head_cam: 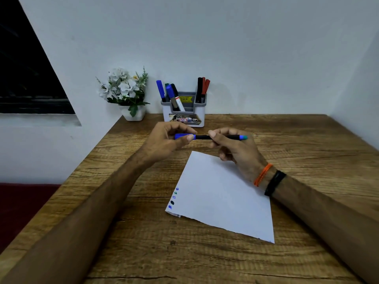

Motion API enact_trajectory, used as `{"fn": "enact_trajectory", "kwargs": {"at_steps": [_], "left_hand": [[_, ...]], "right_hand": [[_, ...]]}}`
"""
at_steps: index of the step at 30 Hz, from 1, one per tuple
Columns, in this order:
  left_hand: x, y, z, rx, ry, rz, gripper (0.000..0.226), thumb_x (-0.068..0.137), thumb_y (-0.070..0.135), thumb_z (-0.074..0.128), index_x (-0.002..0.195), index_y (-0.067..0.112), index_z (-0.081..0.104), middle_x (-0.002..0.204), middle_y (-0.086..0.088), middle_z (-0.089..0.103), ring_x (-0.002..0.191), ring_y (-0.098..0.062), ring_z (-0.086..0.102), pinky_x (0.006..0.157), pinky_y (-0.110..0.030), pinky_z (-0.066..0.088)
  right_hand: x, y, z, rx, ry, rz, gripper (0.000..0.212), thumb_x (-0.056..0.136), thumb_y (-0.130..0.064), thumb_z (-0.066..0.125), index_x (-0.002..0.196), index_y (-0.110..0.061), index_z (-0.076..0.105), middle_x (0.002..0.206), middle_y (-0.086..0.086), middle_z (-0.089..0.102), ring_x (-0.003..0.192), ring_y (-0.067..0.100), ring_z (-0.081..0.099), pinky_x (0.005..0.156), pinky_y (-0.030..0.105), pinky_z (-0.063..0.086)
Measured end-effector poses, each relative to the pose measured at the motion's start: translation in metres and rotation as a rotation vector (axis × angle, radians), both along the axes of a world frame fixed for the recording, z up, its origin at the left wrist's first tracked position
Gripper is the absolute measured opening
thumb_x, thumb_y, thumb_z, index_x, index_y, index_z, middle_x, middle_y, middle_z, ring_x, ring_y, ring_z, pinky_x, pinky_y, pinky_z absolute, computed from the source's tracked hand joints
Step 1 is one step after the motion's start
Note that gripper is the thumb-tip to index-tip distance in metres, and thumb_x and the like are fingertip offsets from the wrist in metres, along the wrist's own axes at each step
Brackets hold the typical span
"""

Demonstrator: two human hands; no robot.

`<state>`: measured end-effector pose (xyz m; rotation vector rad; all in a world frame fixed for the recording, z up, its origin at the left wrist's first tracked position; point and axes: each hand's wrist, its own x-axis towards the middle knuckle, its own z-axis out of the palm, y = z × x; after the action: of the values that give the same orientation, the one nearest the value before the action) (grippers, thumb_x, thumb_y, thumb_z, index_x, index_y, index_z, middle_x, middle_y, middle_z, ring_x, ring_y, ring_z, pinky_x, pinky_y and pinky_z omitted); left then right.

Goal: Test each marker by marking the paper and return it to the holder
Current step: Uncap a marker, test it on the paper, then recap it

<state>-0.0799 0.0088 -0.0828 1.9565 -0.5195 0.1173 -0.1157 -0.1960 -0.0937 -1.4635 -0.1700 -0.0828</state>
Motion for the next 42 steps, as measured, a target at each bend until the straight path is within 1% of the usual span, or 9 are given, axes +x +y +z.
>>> {"fn": "enact_trajectory", "kwargs": {"at_steps": [8, 13, 20, 25, 29, 32, 36, 39, 42], "left_hand": [[0.000, 0.000, 0.001, -0.091, 0.025, 0.043, 0.025, 0.083, 0.022, 0.069, 0.103, 0.007, 0.069, 0.090, -0.013, 0.071, 0.069, -0.012, 0.060, 0.060, -0.022, 0.051], [-0.003, -0.004, 0.002, -0.044, 0.035, 0.067, 0.024, 0.095, 0.025, 0.054, 0.099, 0.006, 0.068, 0.076, -0.010, 0.061, 0.061, -0.014, 0.048, 0.056, -0.024, 0.041], [-0.002, -0.013, -0.009, -0.041, -0.002, 0.114, 0.023, 0.101, 0.026, 0.044, 0.090, 0.017, 0.061, 0.071, -0.008, 0.053, 0.064, -0.022, 0.045, 0.061, -0.034, 0.038], [-0.004, -0.017, -0.011, -0.025, -0.053, 0.172, 0.021, 0.101, 0.027, 0.045, 0.086, 0.023, 0.058, 0.068, -0.001, 0.053, 0.061, -0.018, 0.046, 0.059, -0.034, 0.040], [-0.004, -0.015, -0.002, -0.134, -0.070, 0.152, 0.018, 0.099, 0.020, 0.049, 0.098, 0.007, 0.060, 0.072, 0.004, 0.056, 0.060, -0.010, 0.050, 0.056, -0.027, 0.045], [-0.005, -0.014, 0.005, -0.298, -0.048, 0.137, 0.019, 0.093, 0.012, 0.058, 0.112, 0.008, 0.055, 0.090, -0.002, 0.064, 0.074, -0.005, 0.064, 0.065, -0.020, 0.053], [-0.008, -0.016, 0.011, -0.472, 0.000, 0.174, 0.038, 0.083, 0.005, 0.069, 0.114, 0.009, 0.047, 0.091, -0.004, 0.070, 0.078, -0.006, 0.071, 0.068, -0.022, 0.057], [-0.012, -0.020, 0.015, -0.492, -0.025, 0.189, 0.049, 0.078, 0.007, 0.075, 0.117, 0.010, 0.045, 0.086, -0.004, 0.072, 0.077, -0.007, 0.072, 0.068, -0.020, 0.055], [-0.017, -0.025, 0.019, -0.481, -0.058, 0.178, 0.063, 0.067, 0.022, 0.080, 0.118, 0.013, 0.044, 0.081, -0.002, 0.072, 0.078, -0.010, 0.073, 0.070, -0.020, 0.054]], "right_hand": [[0.002, -0.003, -0.001, -0.023, -0.021, 0.006, 0.018, 0.093, -0.015, 0.064, 0.105, -0.006, 0.072, 0.083, 0.011, 0.076, 0.046, 0.011, 0.054, 0.046, 0.020, 0.042], [0.005, 0.000, -0.005, -0.177, -0.165, -0.024, 0.011, 0.095, -0.013, 0.061, 0.089, -0.006, 0.068, 0.059, 0.000, 0.058, 0.043, 0.005, 0.041, 0.041, 0.016, 0.033], [0.010, 0.004, -0.015, -0.292, -0.325, -0.039, 0.017, 0.097, -0.015, 0.059, 0.082, -0.023, 0.061, 0.058, -0.017, 0.052, 0.048, -0.001, 0.042, 0.049, 0.012, 0.033], [0.012, 0.010, -0.018, -0.324, -0.346, -0.041, 0.012, 0.090, -0.029, 0.056, 0.078, -0.027, 0.057, 0.062, -0.010, 0.048, 0.053, 0.002, 0.038, 0.055, 0.022, 0.030], [0.012, 0.008, -0.010, -0.308, -0.358, 0.039, 0.011, 0.098, -0.019, 0.056, 0.087, -0.016, 0.058, 0.068, 0.008, 0.052, 0.052, 0.006, 0.042, 0.049, 0.022, 0.035], [0.014, 0.006, -0.004, -0.383, -0.412, -0.004, 0.005, 0.092, -0.017, 0.066, 0.089, -0.018, 0.061, 0.077, -0.002, 0.064, 0.059, 0.007, 0.054, 0.055, 0.022, 0.044], [0.010, 0.009, 0.000, -0.492, -0.446, -0.099, 0.037, 0.080, -0.011, 0.080, 0.109, -0.020, 0.059, 0.079, -0.008, 0.071, 0.069, 0.001, 0.066, 0.066, 0.018, 0.053], [0.008, 0.009, 0.009, -0.729, -0.570, -0.117, 0.078, 0.078, -0.017, 0.079, 0.143, -0.028, 0.037, 0.077, -0.011, 0.073, 0.070, 0.002, 0.069, 0.066, 0.019, 0.056], [0.006, 0.012, 0.017, -0.859, -0.655, -0.097, 0.099, 0.078, -0.020, 0.076, 0.155, -0.035, 0.015, 0.076, -0.012, 0.070, 0.068, 0.003, 0.067, 0.064, 0.022, 0.057]]}}
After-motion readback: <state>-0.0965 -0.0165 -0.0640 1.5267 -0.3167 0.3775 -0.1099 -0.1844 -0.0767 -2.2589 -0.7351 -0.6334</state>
